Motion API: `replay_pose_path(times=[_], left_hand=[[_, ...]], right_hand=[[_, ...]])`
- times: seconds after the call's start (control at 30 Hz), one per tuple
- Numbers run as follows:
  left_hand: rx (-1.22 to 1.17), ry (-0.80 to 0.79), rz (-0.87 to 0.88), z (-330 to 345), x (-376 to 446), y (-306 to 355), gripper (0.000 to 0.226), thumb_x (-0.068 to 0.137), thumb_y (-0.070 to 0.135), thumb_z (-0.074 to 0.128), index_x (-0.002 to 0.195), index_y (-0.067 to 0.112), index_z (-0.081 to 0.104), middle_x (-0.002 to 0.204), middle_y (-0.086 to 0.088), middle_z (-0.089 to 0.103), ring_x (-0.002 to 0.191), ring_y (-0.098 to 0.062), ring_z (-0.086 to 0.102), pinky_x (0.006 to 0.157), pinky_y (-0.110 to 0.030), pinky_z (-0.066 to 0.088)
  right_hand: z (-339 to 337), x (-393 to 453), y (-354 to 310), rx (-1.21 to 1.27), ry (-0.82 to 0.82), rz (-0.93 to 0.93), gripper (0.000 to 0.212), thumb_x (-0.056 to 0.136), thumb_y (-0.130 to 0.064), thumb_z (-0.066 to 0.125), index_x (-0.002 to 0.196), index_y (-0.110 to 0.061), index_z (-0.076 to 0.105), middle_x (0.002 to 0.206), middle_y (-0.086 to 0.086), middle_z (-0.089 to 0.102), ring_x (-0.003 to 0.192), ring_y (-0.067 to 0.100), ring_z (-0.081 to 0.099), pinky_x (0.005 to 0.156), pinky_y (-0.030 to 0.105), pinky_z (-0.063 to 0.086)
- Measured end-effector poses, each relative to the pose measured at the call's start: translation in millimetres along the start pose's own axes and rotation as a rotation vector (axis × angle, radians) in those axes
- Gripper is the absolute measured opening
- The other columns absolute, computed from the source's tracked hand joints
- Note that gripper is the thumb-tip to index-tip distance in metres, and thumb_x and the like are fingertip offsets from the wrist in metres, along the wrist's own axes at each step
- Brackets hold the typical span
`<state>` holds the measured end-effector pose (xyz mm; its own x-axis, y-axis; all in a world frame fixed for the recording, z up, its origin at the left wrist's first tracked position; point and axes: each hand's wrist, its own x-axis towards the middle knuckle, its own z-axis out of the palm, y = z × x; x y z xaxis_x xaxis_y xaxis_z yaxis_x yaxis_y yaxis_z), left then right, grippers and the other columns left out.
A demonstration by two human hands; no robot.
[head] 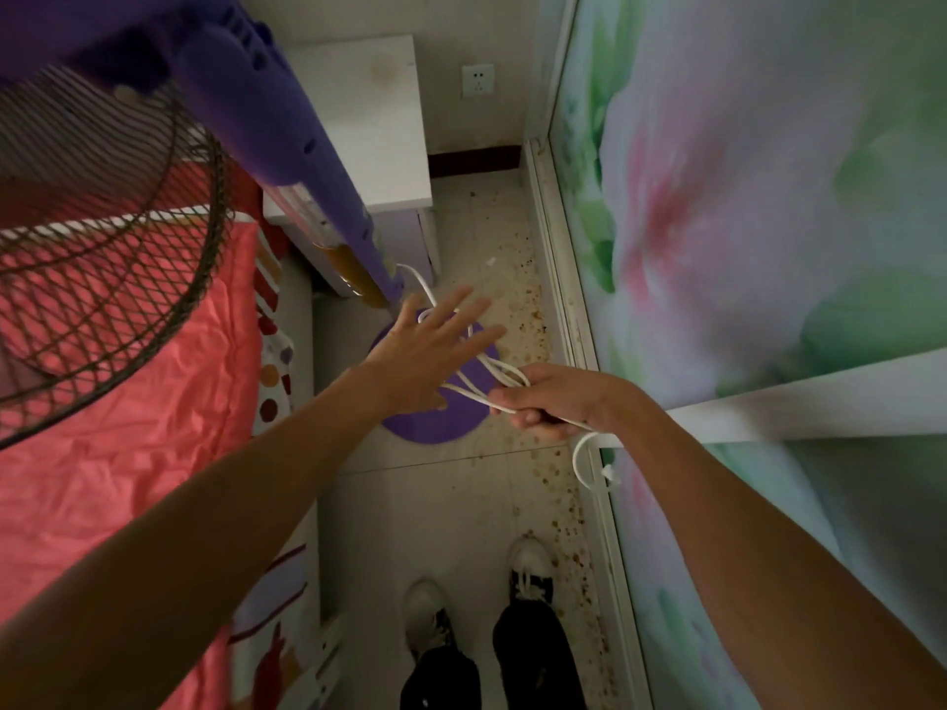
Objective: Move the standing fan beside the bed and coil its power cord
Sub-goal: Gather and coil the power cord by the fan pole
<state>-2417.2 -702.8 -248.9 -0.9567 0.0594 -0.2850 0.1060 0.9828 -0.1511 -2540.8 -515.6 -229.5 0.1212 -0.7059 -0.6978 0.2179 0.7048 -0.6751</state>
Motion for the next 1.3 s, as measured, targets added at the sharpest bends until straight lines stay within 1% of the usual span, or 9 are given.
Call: replay_pose_path(times=[0.13,0.4,0.53,0.63,0.77,0.83,0.9,1.03,1.3], left_hand=[[-0.155,0.25,0.101,6,12,-7,0.029,0.08,0.022,0.076,0.106,0.019,0.063,0.108,-0.005,0.071,0.116,-0.03,0.061,0.102,-0.052,0.04],[-0.424,0.232,0.081,-10,29,-29,0.016,0.082,0.021,0.075,0.09,0.013,0.063,0.087,-0.009,0.07,0.081,-0.027,0.066,0.086,-0.044,0.053],[-0.611,0.317,-0.067,-16,30,-24,0.014,0.084,0.011,0.073,0.084,0.003,0.063,0.077,-0.015,0.07,0.067,-0.033,0.066,0.066,-0.047,0.058],[-0.657,0.324,-0.115,-21,33,-20,0.01,0.086,0.008,0.069,0.085,0.0,0.063,0.075,-0.018,0.07,0.066,-0.036,0.067,0.061,-0.046,0.056],[-0.72,0.324,-0.239,-24,38,-15,0.012,0.09,0.01,0.065,0.089,-0.001,0.061,0.075,-0.02,0.069,0.066,-0.038,0.066,0.059,-0.045,0.055],[-0.751,0.337,-0.319,-28,43,-15,0.013,0.093,0.012,0.062,0.093,-0.001,0.06,0.076,-0.02,0.068,0.065,-0.038,0.065,0.058,-0.045,0.056],[-0.764,0.338,-0.383,-32,50,-19,0.015,0.095,0.016,0.059,0.097,0.001,0.059,0.079,-0.019,0.069,0.067,-0.039,0.066,0.059,-0.047,0.057],[-0.756,0.282,-0.391,-35,54,-25,0.019,0.097,0.023,0.057,0.101,0.004,0.059,0.088,-0.018,0.07,0.076,-0.039,0.067,0.065,-0.044,0.055],[-0.7,0.13,-0.241,-31,40,-24,0.019,0.099,0.027,0.056,0.095,0.009,0.058,0.084,-0.011,0.067,0.074,-0.03,0.064,0.068,-0.043,0.054]], right_hand=[[-10,-2,3,0.069,0.013,-0.001,0.022,0.102,-0.028,0.053,0.094,-0.009,0.06,0.059,-0.002,0.042,0.039,0.009,0.029,0.038,0.024,0.019],[-35,-3,-2,0.108,-0.06,-0.033,0.03,0.1,-0.036,0.055,0.098,-0.006,0.059,0.07,0.003,0.056,0.036,0.004,0.035,0.035,0.016,0.031],[-50,-8,15,-0.289,0.426,-0.272,0.053,0.077,-0.069,0.064,0.096,-0.02,0.072,0.075,0.001,0.072,0.057,0.009,0.058,0.058,0.023,0.05],[-38,1,37,-0.244,0.716,-0.378,0.068,0.08,-0.082,0.045,0.085,-0.019,0.073,0.076,0.003,0.074,0.057,0.012,0.064,0.057,0.033,0.052],[-10,22,65,-0.051,0.941,-0.373,0.069,0.097,-0.066,0.027,0.077,-0.013,0.068,0.084,0.014,0.072,0.084,0.033,0.068,0.081,0.035,0.056],[4,31,69,0.143,0.906,-0.357,0.052,0.105,-0.048,0.033,0.081,-0.017,0.067,0.093,0.013,0.072,0.097,0.033,0.07,0.096,0.053,0.052],[17,37,67,0.268,0.869,-0.369,0.046,0.102,-0.048,0.041,0.093,-0.012,0.069,0.102,0.011,0.072,0.106,0.026,0.069,0.102,0.052,0.051],[18,32,61,0.329,0.911,-0.483,0.027,0.103,-0.029,0.05,0.102,-0.006,0.065,0.101,0.009,0.072,0.105,0.028,0.071,0.097,0.048,0.055],[-11,5,65,0.992,0.669,-0.526,0.006,0.092,0.004,0.057,0.092,0.007,0.063,0.095,0.019,0.069,0.101,0.036,0.072,0.091,0.04,0.059]])
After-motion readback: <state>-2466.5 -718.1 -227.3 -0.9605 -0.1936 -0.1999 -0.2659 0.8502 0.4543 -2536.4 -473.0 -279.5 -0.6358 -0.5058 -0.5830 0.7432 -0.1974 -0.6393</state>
